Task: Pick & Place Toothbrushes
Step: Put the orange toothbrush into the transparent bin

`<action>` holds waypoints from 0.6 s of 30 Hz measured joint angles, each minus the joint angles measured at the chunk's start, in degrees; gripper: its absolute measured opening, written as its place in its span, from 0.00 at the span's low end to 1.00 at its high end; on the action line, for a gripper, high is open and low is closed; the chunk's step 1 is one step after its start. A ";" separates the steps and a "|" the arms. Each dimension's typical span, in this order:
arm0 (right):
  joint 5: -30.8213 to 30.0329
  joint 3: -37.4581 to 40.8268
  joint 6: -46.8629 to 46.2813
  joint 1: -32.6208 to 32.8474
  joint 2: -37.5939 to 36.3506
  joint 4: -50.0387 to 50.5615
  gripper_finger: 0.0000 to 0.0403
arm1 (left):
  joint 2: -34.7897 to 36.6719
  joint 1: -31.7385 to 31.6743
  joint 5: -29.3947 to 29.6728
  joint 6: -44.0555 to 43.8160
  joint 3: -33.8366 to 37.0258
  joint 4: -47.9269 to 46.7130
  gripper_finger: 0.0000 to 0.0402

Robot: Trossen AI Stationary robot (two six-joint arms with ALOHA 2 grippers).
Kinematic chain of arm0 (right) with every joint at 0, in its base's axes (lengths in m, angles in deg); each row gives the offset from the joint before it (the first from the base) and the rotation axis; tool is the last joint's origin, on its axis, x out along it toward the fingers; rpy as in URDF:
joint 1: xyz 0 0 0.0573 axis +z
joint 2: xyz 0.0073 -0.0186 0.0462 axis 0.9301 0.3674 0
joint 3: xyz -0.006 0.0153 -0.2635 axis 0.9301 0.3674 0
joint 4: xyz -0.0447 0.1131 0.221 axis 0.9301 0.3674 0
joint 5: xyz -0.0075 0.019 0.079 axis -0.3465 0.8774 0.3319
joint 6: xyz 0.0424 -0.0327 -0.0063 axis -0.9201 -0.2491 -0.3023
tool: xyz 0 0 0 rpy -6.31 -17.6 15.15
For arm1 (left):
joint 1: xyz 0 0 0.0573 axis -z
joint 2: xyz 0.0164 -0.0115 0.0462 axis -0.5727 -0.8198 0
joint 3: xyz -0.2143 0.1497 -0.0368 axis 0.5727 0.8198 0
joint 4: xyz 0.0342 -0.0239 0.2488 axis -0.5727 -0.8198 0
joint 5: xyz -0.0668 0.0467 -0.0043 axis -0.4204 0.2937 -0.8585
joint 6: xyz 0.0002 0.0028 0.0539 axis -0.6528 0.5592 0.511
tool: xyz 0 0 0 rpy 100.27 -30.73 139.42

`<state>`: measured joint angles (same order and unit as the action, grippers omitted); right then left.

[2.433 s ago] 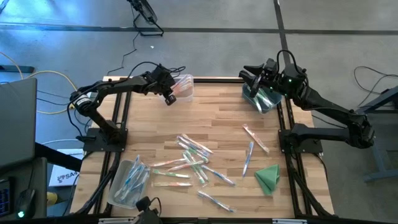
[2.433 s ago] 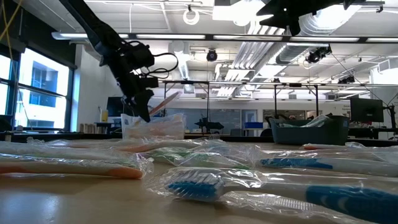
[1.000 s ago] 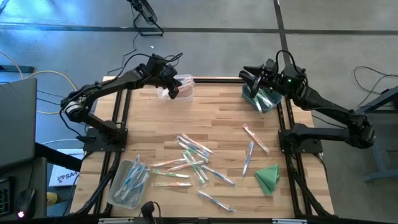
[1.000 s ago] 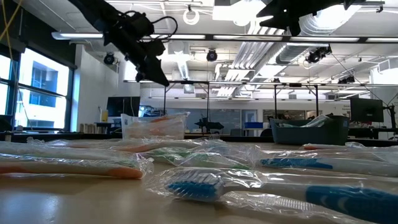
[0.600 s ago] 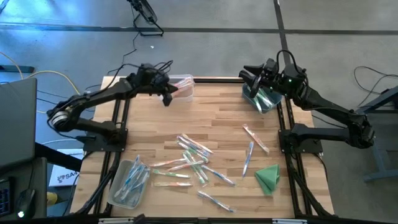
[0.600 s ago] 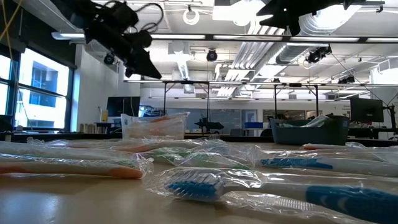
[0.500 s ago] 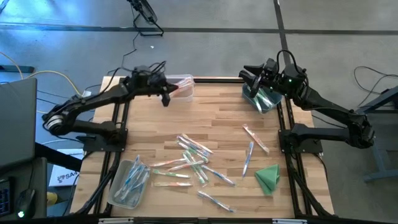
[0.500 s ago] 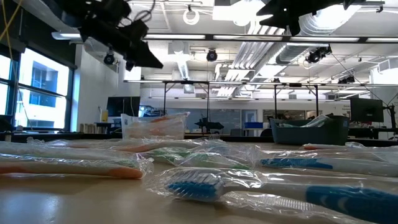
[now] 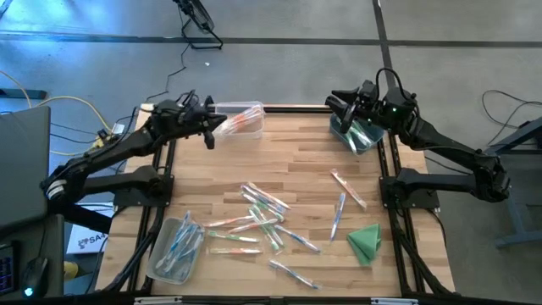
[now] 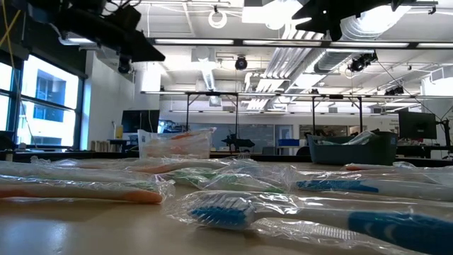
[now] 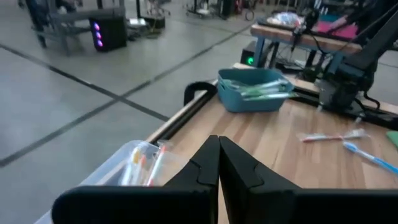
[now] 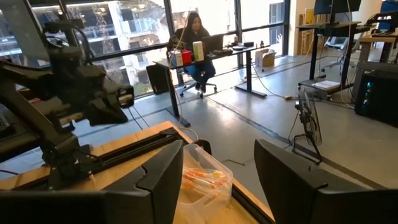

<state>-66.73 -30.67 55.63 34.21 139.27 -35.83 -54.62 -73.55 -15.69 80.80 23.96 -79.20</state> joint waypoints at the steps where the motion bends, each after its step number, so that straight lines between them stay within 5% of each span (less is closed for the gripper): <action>1: 0.00 0.00 0.01 0.00 0.00 0.25 0.47 | 1.30 0.00 0.12 -0.11 0.46 0.07 0.00; 8: 0.02 0.02 0.31 0.00 0.00 2.16 0.47 | 9.04 0.02 -5.36 -2.08 1.23 0.14 0.00; 18: 3.83 0.01 -0.26 0.00 0.00 2.19 0.47 | 13.50 0.02 -5.56 -13.10 1.23 -0.41 0.00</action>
<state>-62.90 -30.67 55.37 34.21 139.27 -33.64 -41.11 -73.53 -21.25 67.70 25.20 -79.61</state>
